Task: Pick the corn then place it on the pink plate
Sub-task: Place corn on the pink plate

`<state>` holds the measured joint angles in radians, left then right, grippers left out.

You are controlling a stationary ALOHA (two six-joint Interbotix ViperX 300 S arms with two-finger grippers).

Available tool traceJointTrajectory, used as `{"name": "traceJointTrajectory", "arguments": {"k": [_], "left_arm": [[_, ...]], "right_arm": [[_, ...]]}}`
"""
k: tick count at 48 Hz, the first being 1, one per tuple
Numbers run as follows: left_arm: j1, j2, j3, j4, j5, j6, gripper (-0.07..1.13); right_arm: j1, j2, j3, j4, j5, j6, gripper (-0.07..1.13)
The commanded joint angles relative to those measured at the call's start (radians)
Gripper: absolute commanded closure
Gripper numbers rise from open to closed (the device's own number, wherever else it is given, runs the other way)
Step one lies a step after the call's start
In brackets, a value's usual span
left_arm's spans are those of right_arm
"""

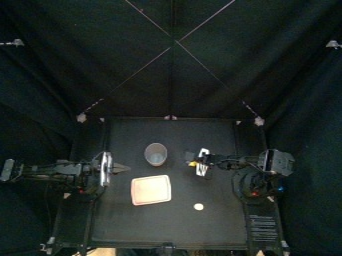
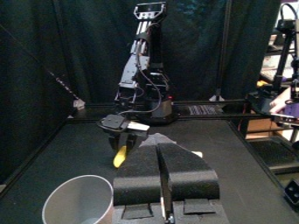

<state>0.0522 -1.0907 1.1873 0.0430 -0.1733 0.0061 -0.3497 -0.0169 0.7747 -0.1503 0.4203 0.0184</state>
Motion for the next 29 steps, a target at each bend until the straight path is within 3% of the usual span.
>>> {"name": "traceJointTrajectory", "arguments": {"k": [1,16,29], "left_arm": [[0.002,0.002,-0.02,0.002,-0.005,0.0,1.08],[0.002,0.003,-0.018,0.002,-0.005,0.0,1.08],[0.0,0.003,-0.02,0.003,-0.005,0.0,1.08]], "right_arm": [[0.015,-0.025,-0.051,0.015,0.014,-0.002,0.62],[0.172,-0.02,-0.287,0.031,0.115,-0.005,0.62],[0.299,0.132,-0.5,0.032,0.124,-0.006,0.62]]}}
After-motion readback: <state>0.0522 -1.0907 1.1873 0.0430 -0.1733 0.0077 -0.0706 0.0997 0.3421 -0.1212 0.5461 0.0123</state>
